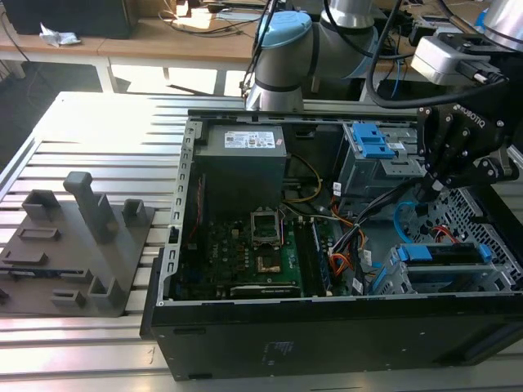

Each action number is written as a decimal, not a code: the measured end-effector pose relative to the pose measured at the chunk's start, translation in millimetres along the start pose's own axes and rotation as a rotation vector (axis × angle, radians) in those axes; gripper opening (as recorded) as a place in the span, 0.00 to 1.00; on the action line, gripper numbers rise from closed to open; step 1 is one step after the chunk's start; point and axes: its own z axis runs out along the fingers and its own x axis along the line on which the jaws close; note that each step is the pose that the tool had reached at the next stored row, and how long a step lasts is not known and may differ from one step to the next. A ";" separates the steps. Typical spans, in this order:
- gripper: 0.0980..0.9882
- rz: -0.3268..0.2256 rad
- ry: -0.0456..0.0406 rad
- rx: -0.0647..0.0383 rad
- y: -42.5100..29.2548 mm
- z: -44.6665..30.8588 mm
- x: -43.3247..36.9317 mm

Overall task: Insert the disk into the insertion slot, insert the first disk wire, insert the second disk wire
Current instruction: 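Insert the second disk wire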

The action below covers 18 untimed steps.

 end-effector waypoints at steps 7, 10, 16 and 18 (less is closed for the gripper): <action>0.08 -0.001 0.0001 0.000 0.0 0.0 -0.1; 0.23 -0.001 -0.0001 0.000 0.0 1.6 -0.2; 0.23 -0.002 0.0001 0.000 -0.4 12.5 0.4; 0.23 -0.002 0.0004 0.000 -0.5 14.4 0.9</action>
